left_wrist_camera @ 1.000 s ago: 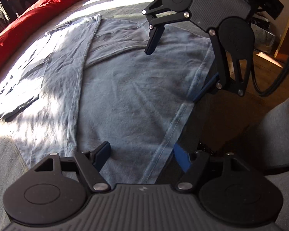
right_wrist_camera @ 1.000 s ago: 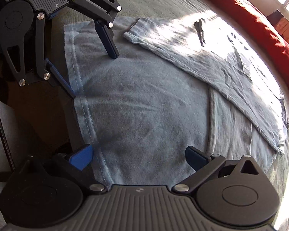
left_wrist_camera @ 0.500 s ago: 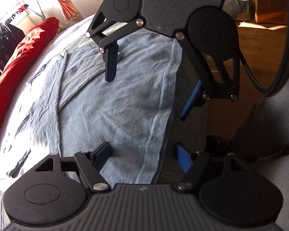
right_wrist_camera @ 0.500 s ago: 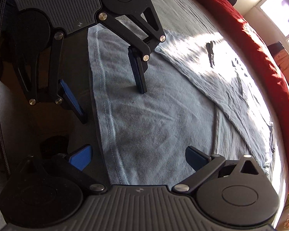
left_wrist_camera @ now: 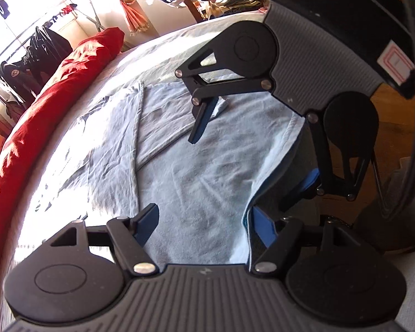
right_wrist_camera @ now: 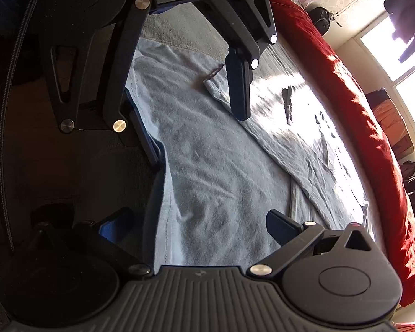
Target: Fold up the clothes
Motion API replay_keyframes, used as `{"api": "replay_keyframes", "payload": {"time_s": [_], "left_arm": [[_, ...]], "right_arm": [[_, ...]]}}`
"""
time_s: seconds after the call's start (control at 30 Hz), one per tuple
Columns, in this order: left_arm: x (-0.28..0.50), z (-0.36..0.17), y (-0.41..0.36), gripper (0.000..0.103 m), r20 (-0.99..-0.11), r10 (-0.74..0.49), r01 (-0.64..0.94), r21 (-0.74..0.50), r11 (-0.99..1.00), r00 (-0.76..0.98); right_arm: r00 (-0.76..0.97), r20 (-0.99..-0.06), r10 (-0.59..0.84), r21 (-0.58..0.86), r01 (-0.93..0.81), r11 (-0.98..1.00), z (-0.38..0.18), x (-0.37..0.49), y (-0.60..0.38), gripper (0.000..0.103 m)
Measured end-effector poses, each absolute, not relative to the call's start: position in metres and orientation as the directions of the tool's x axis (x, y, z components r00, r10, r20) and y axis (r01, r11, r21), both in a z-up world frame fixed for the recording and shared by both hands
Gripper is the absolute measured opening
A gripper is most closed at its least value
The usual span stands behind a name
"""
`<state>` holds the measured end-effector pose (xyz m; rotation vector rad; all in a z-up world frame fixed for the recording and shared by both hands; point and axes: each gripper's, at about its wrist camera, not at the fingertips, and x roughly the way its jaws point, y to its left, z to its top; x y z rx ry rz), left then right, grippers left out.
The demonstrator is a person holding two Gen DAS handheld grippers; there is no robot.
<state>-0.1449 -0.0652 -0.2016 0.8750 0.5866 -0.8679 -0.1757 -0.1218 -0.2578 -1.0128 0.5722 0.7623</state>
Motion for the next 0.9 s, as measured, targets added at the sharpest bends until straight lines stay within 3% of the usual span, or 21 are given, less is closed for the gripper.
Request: {"api": "replay_keyframes", "payload": {"time_s": [0.53, 0.9], "left_arm": [[-0.147, -0.217, -0.071, 0.074, -0.757, -0.387, 0.847, 0.424, 0.322, 0.526], [-0.139, -0.203, -0.066, 0.074, -0.711, -0.381, 0.800, 0.451, 0.397, 0.590]], "right_arm": [[0.744, -0.617, 0.256, -0.658, -0.666, 0.352, -0.236, -0.171, -0.120, 0.103], [0.735, -0.643, 0.215, -0.635, -0.669, 0.386, -0.253, -0.171, -0.113, 0.103]]}}
